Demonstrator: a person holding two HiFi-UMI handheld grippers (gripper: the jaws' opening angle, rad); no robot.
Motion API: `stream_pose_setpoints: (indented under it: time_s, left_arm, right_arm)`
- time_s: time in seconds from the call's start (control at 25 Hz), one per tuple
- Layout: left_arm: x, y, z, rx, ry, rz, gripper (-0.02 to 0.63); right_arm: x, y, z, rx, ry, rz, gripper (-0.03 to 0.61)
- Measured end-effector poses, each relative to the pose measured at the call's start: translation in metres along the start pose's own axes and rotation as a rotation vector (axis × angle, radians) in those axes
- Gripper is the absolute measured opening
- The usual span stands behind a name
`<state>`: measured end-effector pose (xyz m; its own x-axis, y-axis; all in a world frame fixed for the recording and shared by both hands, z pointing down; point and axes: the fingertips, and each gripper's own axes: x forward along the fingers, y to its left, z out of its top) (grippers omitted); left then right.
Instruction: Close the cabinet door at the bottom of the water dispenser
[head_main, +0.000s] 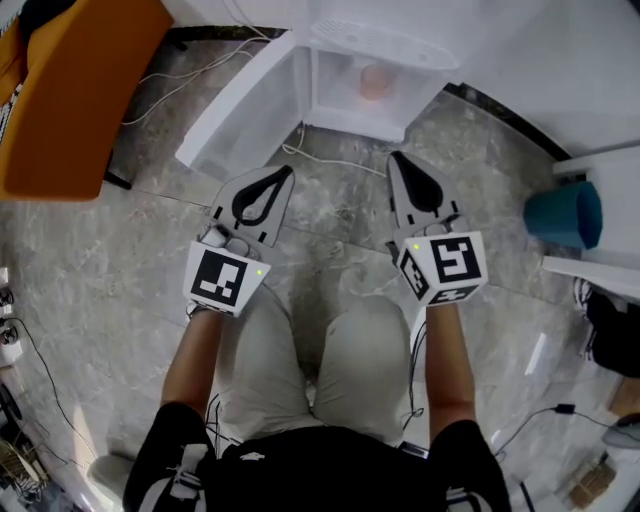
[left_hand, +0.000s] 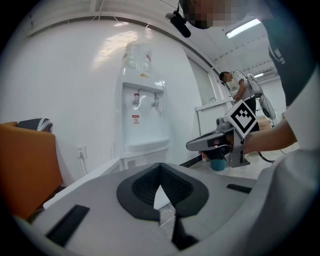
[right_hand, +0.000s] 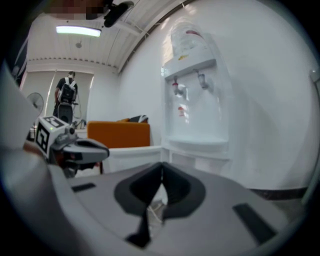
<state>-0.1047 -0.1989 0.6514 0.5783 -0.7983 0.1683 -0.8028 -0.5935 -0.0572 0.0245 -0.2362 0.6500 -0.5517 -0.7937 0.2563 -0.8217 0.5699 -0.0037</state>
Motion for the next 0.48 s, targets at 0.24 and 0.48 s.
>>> stream_pose_setpoints:
  time_s: [0.24, 0.48]
  left_arm:
    - [-0.012, 0.018, -0.001, 0.045, -0.005, 0.040, 0.009]
    - [-0.030, 0.045, -0.017, 0.006, 0.008, 0.133, 0.009]
  right_arm:
    - [0.020, 0.025, 0.001, -0.006, 0.002, 0.097, 0.034]
    - [0.036, 0.046, -0.009, 0.003, 0.006, 0.159, 0.034]
